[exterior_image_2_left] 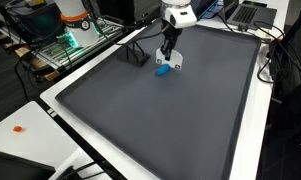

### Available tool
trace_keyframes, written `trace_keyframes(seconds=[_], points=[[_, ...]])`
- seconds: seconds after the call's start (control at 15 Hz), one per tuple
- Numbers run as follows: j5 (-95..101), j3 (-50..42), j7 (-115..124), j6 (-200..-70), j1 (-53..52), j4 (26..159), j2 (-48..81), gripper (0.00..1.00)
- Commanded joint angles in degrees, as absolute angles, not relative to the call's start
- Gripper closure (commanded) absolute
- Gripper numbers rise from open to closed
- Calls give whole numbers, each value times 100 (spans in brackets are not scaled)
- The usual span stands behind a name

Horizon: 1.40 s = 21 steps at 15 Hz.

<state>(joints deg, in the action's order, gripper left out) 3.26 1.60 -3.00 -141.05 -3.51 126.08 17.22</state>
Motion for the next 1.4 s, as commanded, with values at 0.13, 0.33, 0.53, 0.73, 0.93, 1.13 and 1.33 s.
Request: trace_keyframes(seconds=[0.13,0.33,0.53,0.73,0.93,1.13,1.33], points=[[206,238,-316,-14120,-294,12709,2008,99],[-20,291,-271,-14047,-265,12692,2006,99],[-406,352,-220,-13968,-234,12686,1946,99],[-397,283,-86,-14027,-287,12720,1907,99],[-425,275,10,-14023,-288,12719,1882,99],[-536,338,-47,-14200,-265,12838,1919,99],[-640,322,300,-14125,-321,12782,1897,99]])
